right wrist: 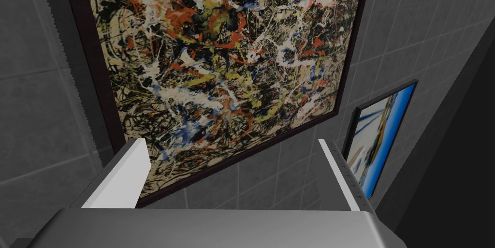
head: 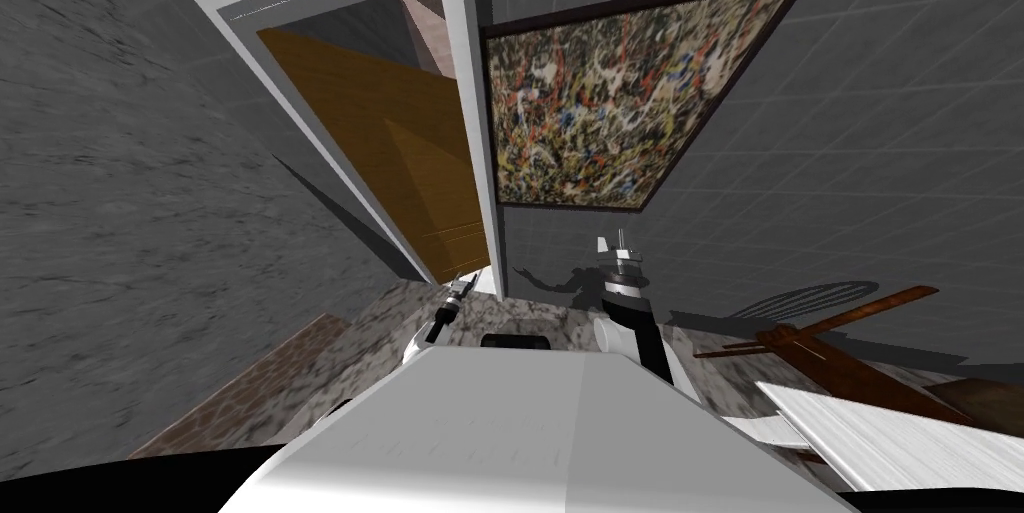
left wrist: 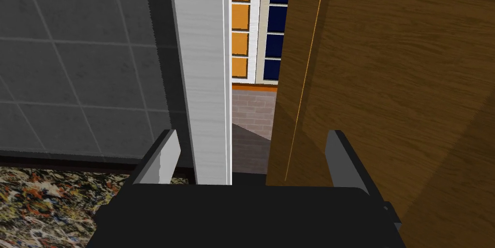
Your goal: Push the door open
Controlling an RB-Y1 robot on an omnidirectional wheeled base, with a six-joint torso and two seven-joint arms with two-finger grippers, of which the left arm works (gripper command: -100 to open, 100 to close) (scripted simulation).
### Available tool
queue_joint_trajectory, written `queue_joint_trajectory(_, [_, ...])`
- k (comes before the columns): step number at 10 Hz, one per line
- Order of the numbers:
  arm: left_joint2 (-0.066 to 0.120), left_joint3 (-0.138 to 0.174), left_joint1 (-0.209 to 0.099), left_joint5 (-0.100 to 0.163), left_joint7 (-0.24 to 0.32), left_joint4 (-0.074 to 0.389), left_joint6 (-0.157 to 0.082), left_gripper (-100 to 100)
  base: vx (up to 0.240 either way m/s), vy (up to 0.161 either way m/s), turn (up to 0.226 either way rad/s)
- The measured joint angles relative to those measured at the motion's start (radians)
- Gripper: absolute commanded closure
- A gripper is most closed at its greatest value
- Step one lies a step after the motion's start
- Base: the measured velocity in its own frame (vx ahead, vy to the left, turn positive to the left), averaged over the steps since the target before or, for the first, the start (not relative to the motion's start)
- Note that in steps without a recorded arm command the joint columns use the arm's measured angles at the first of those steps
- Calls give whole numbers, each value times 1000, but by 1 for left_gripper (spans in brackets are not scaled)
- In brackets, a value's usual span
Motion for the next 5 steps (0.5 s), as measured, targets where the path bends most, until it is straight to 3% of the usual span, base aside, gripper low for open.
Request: queue_joint_trajectory(5, [6,3,-19,-9,-55,67,-18,-100,84,-9,-2])
